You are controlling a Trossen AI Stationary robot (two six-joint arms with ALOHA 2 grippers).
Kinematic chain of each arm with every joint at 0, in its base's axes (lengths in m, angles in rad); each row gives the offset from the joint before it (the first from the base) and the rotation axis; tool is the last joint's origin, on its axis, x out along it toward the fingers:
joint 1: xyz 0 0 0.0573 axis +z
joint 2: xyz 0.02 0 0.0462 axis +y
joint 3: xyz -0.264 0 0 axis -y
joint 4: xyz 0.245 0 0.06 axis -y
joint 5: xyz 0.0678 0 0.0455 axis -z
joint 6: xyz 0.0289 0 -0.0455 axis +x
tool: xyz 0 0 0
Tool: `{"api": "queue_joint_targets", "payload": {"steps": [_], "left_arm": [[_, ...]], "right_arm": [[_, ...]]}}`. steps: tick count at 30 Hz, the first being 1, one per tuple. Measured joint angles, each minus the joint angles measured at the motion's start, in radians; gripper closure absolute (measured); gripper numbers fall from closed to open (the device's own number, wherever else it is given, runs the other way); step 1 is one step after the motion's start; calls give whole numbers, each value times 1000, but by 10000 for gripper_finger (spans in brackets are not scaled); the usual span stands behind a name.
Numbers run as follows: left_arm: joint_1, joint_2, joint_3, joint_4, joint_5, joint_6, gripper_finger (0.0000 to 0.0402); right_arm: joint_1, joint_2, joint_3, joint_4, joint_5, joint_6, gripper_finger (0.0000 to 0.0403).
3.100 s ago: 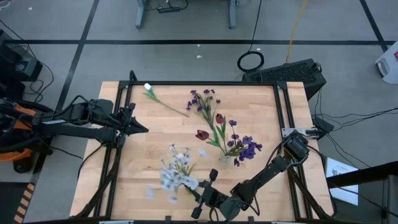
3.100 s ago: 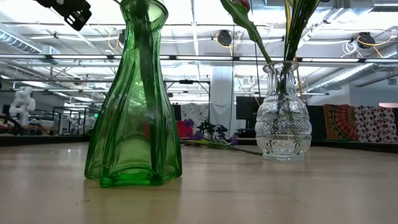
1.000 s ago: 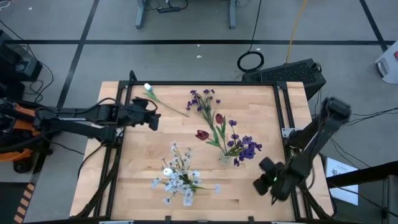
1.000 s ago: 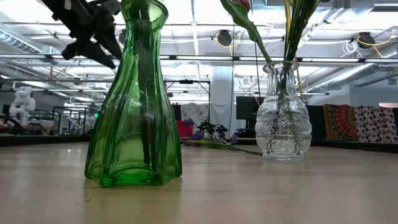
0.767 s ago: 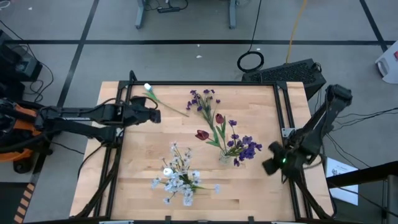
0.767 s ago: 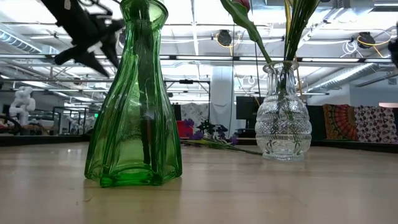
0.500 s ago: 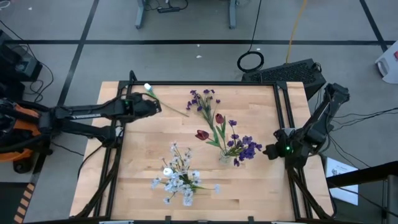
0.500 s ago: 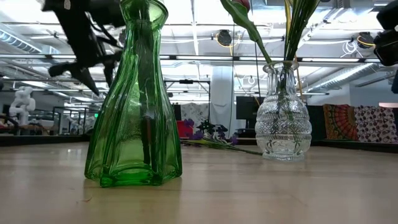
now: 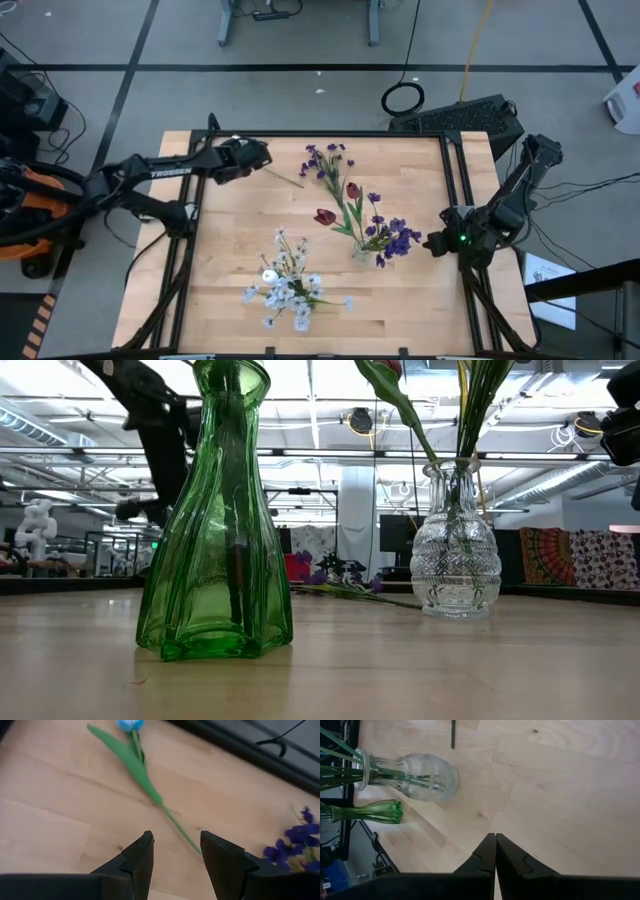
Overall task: Sort flowers into vase by color
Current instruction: Put the white tulip into the green vase
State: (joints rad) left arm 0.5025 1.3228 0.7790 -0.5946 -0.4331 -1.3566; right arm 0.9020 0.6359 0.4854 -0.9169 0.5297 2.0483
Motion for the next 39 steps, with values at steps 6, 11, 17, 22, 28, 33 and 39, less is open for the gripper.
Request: {"api": "queue_joint_targets", "payload": {"steps": [6,11,17,22,28,33,39], "left_arm": [[87,74,0,80,158,-5,233],[131,126,12,175,233,-99,233],[167,178,57,166,292,-131,233],[201,209,63,152,309,-184,233],[234,285,62,123,381,-211,233],[243,327,63,140,385,-253,233],[257,363,67,144,401,-260,233]], "right_arm": [[0,10,0,0,-4,-9,403],[0,20,0,1,-7,-19,403],[0,40,0,6,-7,-75,403],[0,49,0,4,21,-185,403],[0,49,0,-9,74,-231,403],[0,49,0,-17,76,-236,403],[0,48,0,-16,76,-236,403]]}}
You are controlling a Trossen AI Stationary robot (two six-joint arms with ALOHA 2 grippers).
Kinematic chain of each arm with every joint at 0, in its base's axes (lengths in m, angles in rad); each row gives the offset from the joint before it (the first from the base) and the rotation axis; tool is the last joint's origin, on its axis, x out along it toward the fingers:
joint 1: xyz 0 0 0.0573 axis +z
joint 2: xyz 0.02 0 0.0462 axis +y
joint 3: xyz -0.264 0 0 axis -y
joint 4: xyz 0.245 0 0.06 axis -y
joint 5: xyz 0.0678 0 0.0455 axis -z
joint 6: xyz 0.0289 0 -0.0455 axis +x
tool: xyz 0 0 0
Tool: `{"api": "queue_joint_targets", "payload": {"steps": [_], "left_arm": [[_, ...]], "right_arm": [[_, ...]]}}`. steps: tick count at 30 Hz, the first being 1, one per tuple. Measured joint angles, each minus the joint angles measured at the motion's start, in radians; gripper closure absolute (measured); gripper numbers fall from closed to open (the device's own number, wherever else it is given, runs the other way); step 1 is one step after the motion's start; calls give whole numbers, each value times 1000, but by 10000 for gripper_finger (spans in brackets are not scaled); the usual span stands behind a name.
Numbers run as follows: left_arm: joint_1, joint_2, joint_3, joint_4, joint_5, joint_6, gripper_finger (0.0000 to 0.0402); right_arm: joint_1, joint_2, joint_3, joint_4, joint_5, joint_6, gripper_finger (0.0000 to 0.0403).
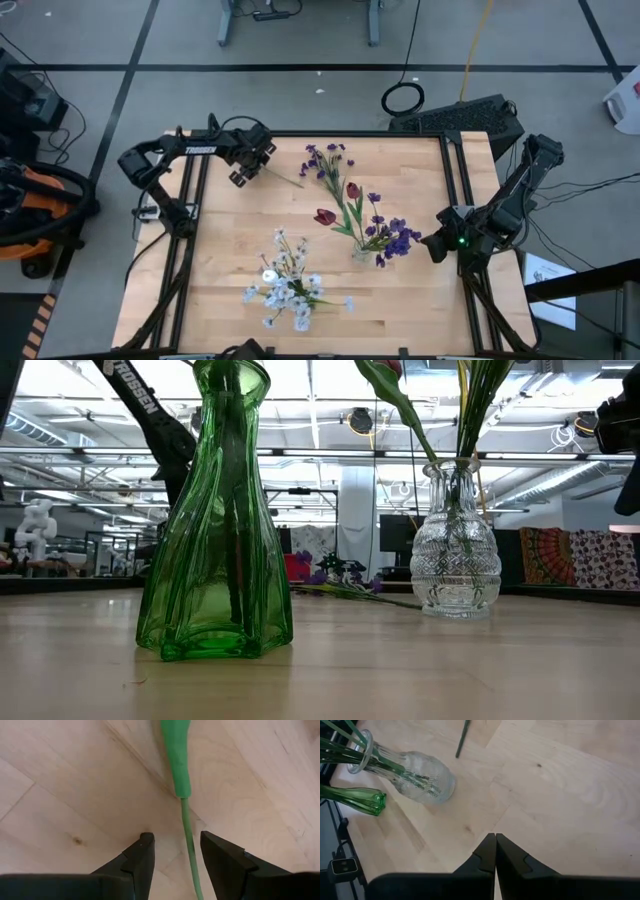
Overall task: Sort flowers into vase by color
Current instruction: Put the white tulip into the green vase
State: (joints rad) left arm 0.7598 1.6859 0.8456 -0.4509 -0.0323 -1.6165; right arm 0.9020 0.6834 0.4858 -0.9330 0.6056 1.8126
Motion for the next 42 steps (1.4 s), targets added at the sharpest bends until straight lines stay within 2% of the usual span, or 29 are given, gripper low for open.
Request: {"api": "queue_joint_targets", "payload": {"steps": [5,9,14,19,23,28,31,38,42], "left_arm": [[18,3,0,-2,19,23,234],[58,5,0,-48,94,68,248],[96,6,-1,-85,186,143,300],[80,6,-3,-99,199,218,382],[50,-23,-6,-89,166,286,390],[-11,-141,-14,-34,169,435,394],[-69,-258,-9,4,100,530,394],[-207,-510,-8,62,39,907,396],[-254,-574,-8,70,51,919,395]], "right_arm": [[0,0,0,3,0,0,403],[0,0,0,3,0,0,403],[0,0,0,9,-2,27,403],[0,0,0,9,-2,32,403],[0,0,0,8,-2,27,403],[0,0,0,8,-3,7,403],[0,0,0,8,-4,-23,403],[0,0,0,8,-4,-113,403],[0,0,0,8,-5,-151,403]]}}
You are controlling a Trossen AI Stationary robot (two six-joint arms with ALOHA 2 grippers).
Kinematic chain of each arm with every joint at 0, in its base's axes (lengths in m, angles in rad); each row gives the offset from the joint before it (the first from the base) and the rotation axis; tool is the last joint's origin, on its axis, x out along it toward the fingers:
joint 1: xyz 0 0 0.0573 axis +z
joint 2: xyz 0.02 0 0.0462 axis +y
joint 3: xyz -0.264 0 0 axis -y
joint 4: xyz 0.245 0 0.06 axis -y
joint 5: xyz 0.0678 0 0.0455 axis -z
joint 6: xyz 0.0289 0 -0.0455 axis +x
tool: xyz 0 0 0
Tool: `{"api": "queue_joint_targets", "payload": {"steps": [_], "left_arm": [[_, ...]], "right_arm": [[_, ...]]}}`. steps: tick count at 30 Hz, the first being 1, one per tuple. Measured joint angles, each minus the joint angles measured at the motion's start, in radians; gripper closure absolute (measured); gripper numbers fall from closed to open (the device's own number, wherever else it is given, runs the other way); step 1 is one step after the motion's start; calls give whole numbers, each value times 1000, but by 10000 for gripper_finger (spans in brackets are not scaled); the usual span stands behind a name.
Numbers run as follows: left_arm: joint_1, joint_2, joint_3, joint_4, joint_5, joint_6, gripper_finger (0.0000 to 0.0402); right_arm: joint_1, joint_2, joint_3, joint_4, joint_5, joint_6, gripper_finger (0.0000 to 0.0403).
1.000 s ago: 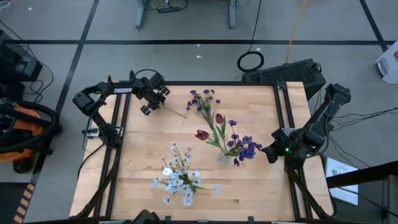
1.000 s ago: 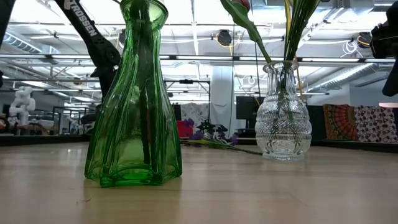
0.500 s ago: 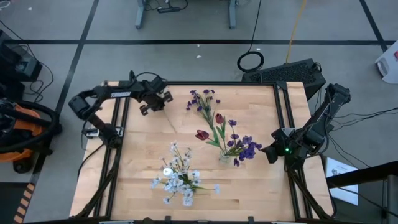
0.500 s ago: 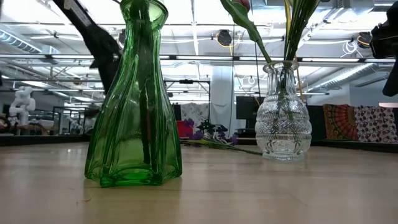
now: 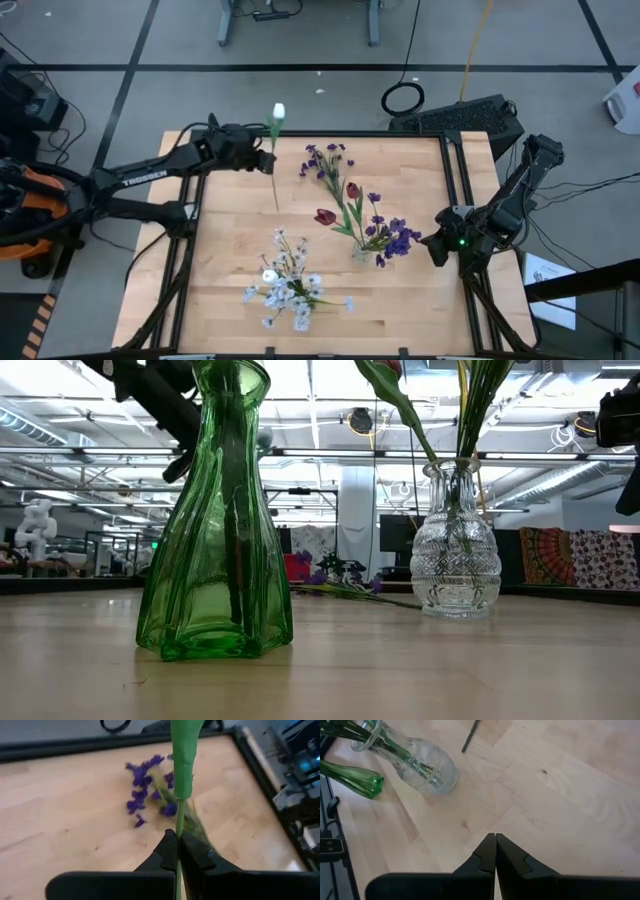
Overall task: Sort flowers into vase by color
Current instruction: Put the white tulip into the green vase
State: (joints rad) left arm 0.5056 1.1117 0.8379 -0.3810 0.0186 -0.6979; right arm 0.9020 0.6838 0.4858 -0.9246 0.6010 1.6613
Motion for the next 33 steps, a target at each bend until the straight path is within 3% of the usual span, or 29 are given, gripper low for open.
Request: {"api": "queue_joint_targets", "payload": {"steps": [6,9,14,23,33], "left_arm": [[-137,-17,-2,-41,-52,80,398],[-265,-61,-48,-9,-181,111,399],[-470,-181,-180,178,-398,156,400],[-759,-379,-347,247,-508,143,401],[-1071,-590,-367,84,-536,136,401]], "right_arm": [[0,0,0,3,-3,-19,403],[0,0,0,7,-20,-25,403],[0,0,0,22,-28,-25,403],[0,0,0,43,-27,-25,403],[0,0,0,75,-26,95,403]]}}
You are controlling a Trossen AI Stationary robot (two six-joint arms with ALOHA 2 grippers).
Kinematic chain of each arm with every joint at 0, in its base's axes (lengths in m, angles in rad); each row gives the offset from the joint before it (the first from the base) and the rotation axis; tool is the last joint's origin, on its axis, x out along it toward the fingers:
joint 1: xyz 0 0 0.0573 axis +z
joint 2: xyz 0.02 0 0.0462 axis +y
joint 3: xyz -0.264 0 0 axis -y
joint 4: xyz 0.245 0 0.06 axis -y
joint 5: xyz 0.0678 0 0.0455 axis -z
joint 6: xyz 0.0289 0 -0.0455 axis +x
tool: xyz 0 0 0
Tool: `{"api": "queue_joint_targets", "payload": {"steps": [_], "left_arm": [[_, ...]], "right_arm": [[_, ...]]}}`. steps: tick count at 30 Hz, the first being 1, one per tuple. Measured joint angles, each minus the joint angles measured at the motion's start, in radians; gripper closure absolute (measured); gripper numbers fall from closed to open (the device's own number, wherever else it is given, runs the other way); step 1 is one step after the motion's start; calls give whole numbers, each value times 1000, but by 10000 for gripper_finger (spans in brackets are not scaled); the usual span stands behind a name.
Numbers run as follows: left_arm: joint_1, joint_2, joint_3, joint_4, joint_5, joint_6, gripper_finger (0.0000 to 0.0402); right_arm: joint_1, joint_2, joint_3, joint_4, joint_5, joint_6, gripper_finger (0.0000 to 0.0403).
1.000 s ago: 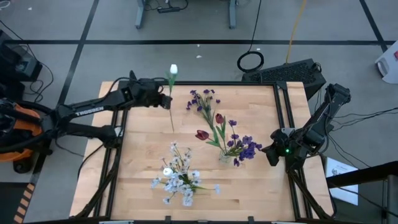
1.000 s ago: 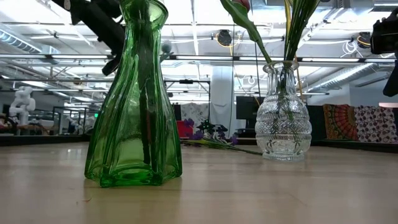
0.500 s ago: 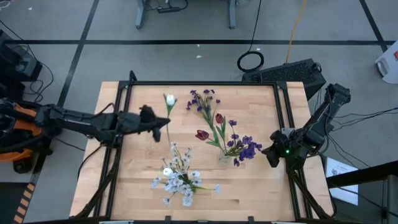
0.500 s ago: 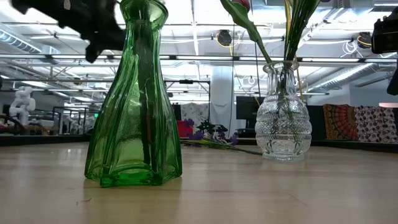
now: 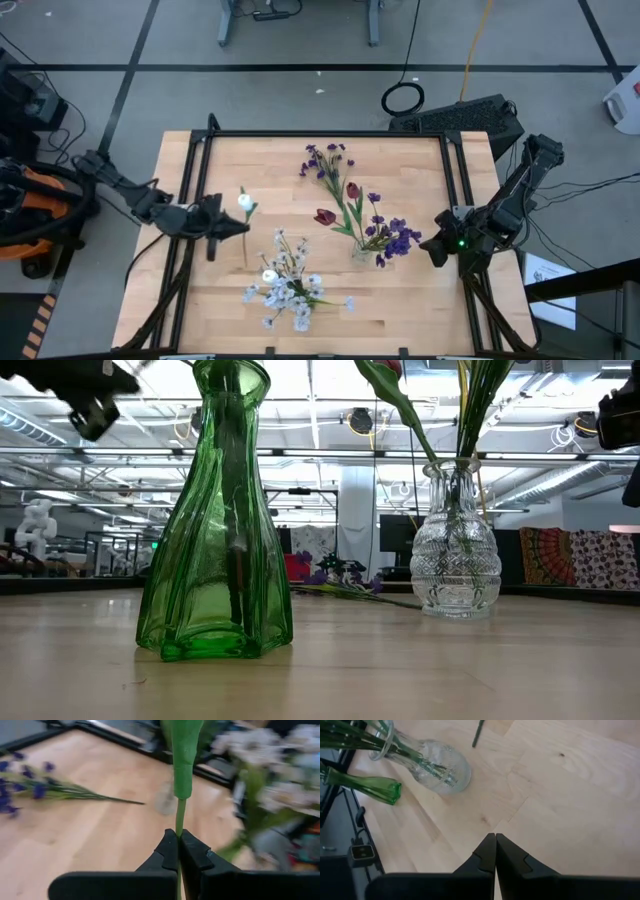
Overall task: Sort flowers into vase by color
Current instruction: Put the white tulip into the green vase
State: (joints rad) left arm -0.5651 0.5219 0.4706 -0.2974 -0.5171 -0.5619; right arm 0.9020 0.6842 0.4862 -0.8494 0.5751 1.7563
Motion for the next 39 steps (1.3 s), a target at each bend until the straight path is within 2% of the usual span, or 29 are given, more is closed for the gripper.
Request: {"api": "queue_joint_targets", "payload": {"steps": [8,11,15,20,23,26,29,35,39], "left_arm": [[-228,-80,0,31,-1,-5,401],[-292,-57,0,135,-19,42,401],[-339,39,0,330,-57,154,402],[-345,217,0,555,-130,254,402],[-331,338,0,770,-185,387,402],[-308,455,0,990,-187,512,402],[-281,557,0,1167,-169,572,402],[-219,717,20,1362,-115,569,402],[-170,791,81,1357,-42,569,402]], "right_arm": [[0,0,0,0,0,68,403],[0,0,0,0,0,68,403],[0,1,0,0,5,68,403],[0,9,0,11,14,69,403],[0,23,0,24,55,69,403],[0,39,0,32,91,69,403],[0,51,0,32,108,67,403],[0,68,0,32,108,65,403],[0,73,0,31,107,65,403]]}}
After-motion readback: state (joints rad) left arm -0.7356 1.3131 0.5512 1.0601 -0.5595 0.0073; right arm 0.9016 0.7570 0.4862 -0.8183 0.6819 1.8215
